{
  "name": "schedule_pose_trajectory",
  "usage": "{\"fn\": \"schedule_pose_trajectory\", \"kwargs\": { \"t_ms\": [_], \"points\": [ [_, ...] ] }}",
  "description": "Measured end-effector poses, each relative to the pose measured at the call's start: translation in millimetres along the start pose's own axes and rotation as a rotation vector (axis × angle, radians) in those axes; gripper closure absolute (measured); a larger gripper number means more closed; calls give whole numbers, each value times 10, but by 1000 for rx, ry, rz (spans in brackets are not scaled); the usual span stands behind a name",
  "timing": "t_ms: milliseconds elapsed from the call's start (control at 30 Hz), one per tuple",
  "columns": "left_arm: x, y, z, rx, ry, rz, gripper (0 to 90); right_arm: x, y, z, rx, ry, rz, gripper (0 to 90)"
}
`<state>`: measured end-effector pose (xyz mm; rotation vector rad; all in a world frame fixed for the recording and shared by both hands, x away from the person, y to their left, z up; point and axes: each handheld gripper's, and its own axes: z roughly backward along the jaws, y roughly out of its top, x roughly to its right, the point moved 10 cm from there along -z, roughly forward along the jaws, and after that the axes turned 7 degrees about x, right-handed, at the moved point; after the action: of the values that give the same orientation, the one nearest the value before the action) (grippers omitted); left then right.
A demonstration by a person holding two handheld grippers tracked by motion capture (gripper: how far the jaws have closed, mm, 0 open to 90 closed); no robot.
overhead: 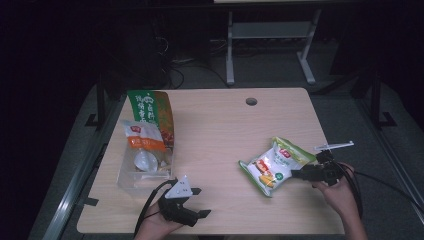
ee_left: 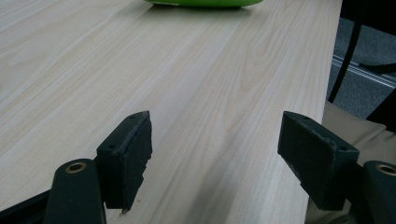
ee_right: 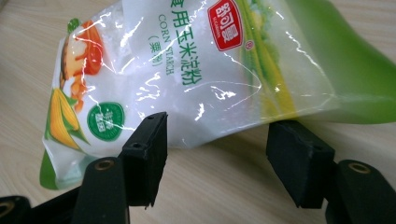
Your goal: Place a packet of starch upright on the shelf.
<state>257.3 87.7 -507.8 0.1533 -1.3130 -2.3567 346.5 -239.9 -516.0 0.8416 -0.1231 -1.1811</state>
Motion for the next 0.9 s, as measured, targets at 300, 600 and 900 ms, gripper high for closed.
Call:
{"fn": "schedule_pose_trajectory", "kwargs": {
  "t_ms": [300,600,900],
  "points": [
    [-1,-1,-8,-1,-1,-5,259,-50,138,-137,22,50,-28,377],
    [-11,2,-13,-1,-1,-4,259,-191,287,-388,18,121,-65,540],
    [-20,4,-17,-5,2,-9,259,-243,304,-453,10,132,-52,732]
  ]
}}
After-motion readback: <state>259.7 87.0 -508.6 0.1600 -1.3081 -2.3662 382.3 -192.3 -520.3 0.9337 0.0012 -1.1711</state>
